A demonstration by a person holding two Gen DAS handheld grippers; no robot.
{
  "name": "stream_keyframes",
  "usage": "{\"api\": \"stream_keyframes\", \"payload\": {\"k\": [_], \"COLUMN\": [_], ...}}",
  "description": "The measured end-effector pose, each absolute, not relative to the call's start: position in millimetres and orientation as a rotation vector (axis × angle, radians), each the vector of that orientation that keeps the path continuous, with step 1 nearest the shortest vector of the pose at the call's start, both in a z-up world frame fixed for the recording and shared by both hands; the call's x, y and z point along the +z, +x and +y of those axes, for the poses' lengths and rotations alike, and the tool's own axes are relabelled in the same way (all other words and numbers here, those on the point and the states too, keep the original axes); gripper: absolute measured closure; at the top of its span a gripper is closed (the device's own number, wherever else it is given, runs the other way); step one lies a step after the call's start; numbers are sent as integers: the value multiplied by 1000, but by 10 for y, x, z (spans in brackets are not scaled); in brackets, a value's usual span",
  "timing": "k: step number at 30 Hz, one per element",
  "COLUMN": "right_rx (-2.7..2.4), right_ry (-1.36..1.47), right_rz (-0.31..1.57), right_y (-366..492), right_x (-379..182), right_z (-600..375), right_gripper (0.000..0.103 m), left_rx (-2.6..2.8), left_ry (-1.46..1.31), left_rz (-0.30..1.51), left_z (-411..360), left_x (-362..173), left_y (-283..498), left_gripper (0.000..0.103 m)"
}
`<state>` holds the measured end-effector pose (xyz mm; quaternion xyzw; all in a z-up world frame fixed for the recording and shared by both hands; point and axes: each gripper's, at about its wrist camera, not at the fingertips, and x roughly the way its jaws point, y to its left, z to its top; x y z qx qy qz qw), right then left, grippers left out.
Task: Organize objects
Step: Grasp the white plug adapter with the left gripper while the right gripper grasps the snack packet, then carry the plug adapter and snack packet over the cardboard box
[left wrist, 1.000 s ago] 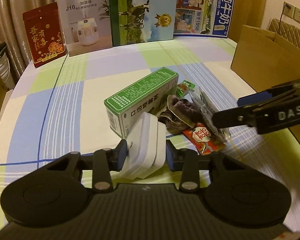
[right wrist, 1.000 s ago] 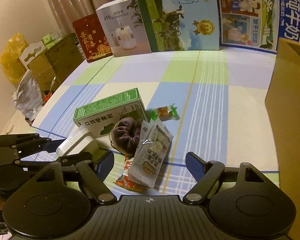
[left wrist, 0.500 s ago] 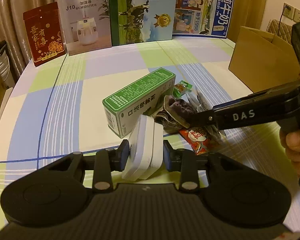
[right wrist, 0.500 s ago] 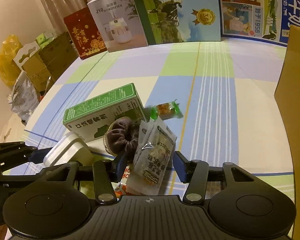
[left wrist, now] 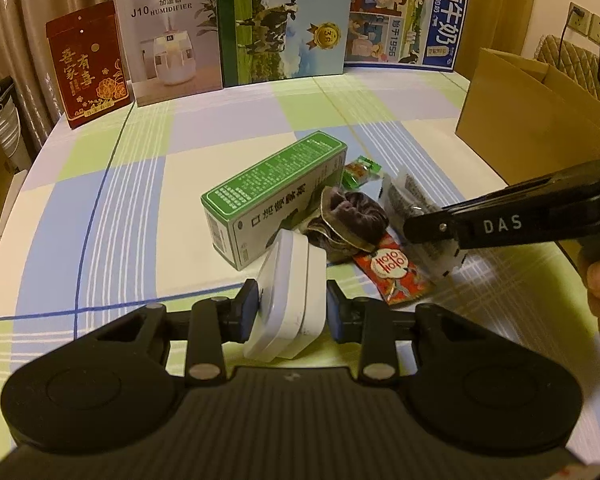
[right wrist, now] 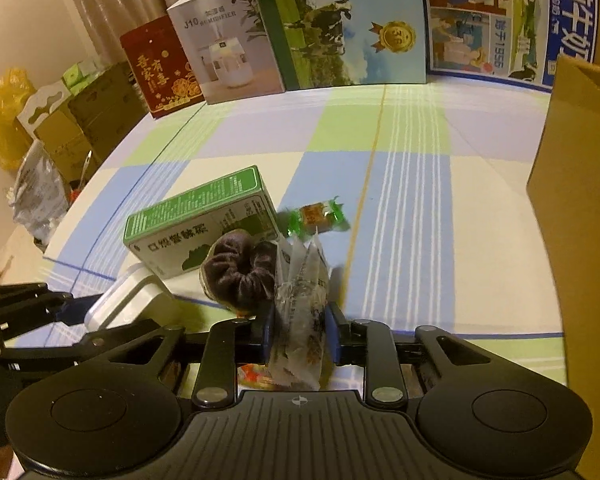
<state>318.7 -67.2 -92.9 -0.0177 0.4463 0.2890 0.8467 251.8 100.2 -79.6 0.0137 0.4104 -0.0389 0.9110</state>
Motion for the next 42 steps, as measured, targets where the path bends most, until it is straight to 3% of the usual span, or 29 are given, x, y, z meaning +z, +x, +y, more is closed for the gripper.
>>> {"api": "stream_keyframes", "payload": {"k": [14,30,42], "right_rx": [580,556,441], "right_ry": [-11,47,75], "right_rz": [946,724,625], "right_y": [2827,2036,2015], "right_x": [-638,41,471], "right_z": [-1065,-1674,-2267], "right_gripper": [80,80,80], "left_rx": [-78,-61,-179], "left_ry": [23,-43,-66], "left_rz": [859,708,613], "left_z": [803,326,-313], "left_x": [-547,275,590], "left_y": [2196,1686,1731], "left_gripper": [73,73,73]}}
